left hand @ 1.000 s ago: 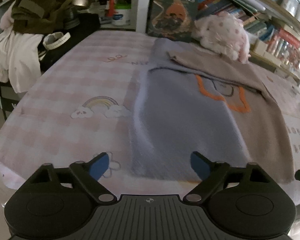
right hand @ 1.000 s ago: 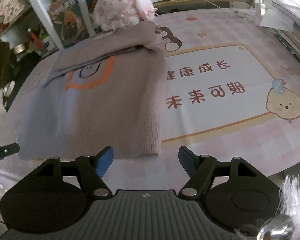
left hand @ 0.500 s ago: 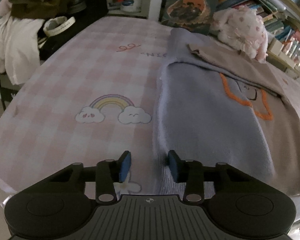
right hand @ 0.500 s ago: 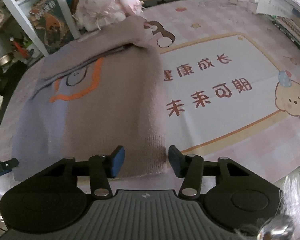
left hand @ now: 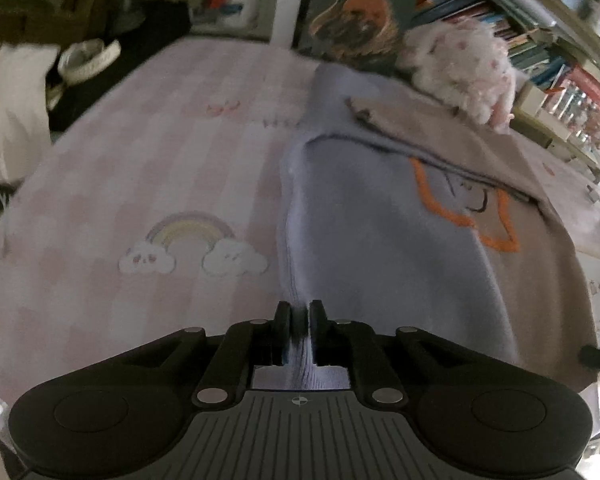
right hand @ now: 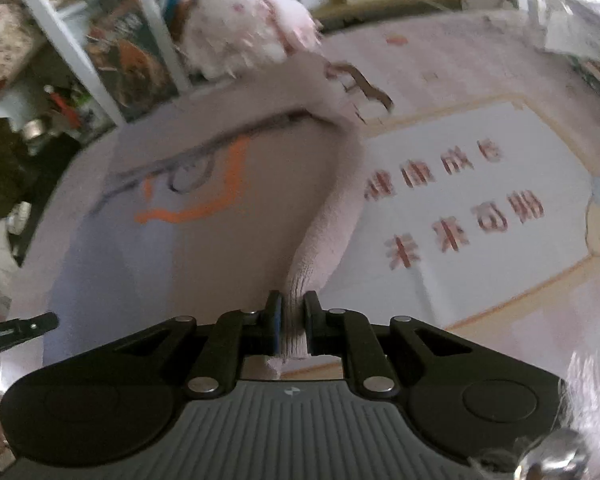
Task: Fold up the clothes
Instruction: 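Grasp the beige side edge with the right gripper while the left gripper grasps the lavender side edge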
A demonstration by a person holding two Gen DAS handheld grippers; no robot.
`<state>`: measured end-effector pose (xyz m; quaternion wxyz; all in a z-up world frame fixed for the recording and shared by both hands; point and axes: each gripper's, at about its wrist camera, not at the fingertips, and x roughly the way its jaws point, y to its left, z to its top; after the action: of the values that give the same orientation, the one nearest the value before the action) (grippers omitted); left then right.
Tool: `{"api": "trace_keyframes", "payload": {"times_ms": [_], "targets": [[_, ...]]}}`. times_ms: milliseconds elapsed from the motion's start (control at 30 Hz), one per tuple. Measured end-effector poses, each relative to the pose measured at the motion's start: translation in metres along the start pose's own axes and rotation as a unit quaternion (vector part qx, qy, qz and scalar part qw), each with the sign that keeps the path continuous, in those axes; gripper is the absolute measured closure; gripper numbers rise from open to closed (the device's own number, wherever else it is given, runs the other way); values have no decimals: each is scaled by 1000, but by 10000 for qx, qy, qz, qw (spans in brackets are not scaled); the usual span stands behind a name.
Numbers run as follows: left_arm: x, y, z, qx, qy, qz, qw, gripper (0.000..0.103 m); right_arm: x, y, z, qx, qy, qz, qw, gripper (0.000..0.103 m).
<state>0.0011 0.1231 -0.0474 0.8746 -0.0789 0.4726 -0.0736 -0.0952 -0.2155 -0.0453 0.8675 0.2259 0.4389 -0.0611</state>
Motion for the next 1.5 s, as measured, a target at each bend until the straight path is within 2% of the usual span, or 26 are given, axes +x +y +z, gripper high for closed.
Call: {"api": "trace_keyframes", "payload": {"times_ms": [67, 133, 267, 367, 433, 467, 600, 733, 900, 1000, 1133, 1233, 1267, 1300, 1333, 1500], "targets": [[3, 3, 0, -85, 68, -59, 9999, 80, 3, -4, -2, 105, 48, -46, 9999, 83], [5, 4, 0, -103, 121, -109, 9998, 79, 7, -8, -3, 221, 96, -63, 9997, 74], [8, -2, -3, 31, 72, -178, 9998, 71, 7, -7, -5, 259, 88, -66, 9996, 73], [9, -5, -3, 70, 12, -179, 9998, 74, 8, -6, -4, 216, 101, -43, 9997, 74], [11, -4, -2, 18, -14, -207, 9998, 87, 10, -6, -3, 211, 132, 5, 9997, 91], [11, -3, -1, -9, -10, -207, 9998, 98, 11, -7, -3, 227, 159, 48, 9996, 91], [5, 0, 2, -141, -113, -324, 9993, 99, 7, -11, -2, 310, 113, 64, 9994, 93], [-12, -11, 2, 108, -299, -555, 9980, 98, -10, -11, 0, 324, -120, 143, 9993, 93], [-7, -7, 0, 90, -145, -553, 9983, 98, -18, -7, 0, 7, -77, 103, 9999, 93], [-1, -3, -1, -14, 15, -549, 9985, 97, -10, -9, -2, 47, 35, 36, 10000, 93], [7, 0, -2, -112, 222, -511, 9984, 86, -4, -13, -6, 174, 159, 22, 9997, 85], [8, 2, -3, -220, 223, -606, 9977, 81, -2, -17, -8, 229, 171, 23, 9996, 80], [8, 2, -3, -245, 216, -628, 9975, 82, -1, -17, -8, 209, 163, 33, 9996, 80], [9, 3, -4, -279, 227, -654, 9972, 90, -1, -16, -8, 166, 171, 27, 9997, 83], [10, 5, -4, -318, 246, -679, 9969, 98, -1, -16, -9, 132, 192, 26, 9997, 92], [2, 6, -9, -432, 225, -743, 9960, 99, -8, -24, -10, 258, 156, 196, 9994, 94]]}}
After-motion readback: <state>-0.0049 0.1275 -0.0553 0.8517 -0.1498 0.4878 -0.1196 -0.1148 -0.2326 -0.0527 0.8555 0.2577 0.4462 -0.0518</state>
